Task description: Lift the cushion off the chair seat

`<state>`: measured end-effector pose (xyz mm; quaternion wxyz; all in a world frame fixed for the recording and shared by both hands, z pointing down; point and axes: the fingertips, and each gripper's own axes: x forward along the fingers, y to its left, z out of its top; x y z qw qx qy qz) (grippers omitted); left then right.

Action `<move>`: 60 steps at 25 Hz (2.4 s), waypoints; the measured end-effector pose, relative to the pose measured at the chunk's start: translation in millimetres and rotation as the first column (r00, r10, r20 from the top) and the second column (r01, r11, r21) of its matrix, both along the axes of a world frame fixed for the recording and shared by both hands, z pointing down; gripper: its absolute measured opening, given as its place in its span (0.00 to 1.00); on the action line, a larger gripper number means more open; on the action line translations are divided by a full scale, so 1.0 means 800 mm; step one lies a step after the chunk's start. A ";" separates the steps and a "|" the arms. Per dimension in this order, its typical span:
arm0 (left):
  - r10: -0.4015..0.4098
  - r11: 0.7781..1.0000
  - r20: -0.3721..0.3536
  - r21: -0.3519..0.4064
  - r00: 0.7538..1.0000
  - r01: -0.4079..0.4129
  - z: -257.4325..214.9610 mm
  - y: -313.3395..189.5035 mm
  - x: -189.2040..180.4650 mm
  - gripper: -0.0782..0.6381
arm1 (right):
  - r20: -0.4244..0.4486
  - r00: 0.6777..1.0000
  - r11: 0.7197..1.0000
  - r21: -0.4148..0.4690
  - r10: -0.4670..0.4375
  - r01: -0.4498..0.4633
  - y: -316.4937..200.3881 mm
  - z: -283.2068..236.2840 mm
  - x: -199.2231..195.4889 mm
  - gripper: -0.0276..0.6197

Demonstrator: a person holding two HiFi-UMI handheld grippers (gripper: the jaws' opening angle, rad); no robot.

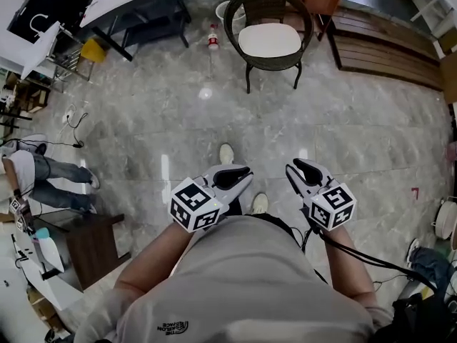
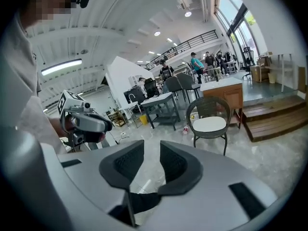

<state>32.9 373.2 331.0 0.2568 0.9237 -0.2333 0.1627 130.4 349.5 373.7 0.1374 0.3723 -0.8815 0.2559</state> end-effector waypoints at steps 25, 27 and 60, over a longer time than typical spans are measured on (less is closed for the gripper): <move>0.125 0.991 -0.001 -0.056 0.992 -0.125 0.040 -0.411 -0.099 0.15 | 0.144 0.931 0.911 -0.300 0.335 -0.281 -0.466 0.144 -0.055 0.20; 0.115 0.991 0.007 -0.064 0.993 -0.114 0.048 -0.436 -0.093 0.15 | 0.181 0.910 0.889 -0.351 0.373 -0.294 -0.499 0.179 -0.046 0.20; 0.124 0.956 0.033 -0.272 0.992 -0.111 0.240 -0.776 0.077 0.15 | 0.229 0.480 0.423 -0.837 0.847 -0.347 -0.849 0.665 0.077 0.42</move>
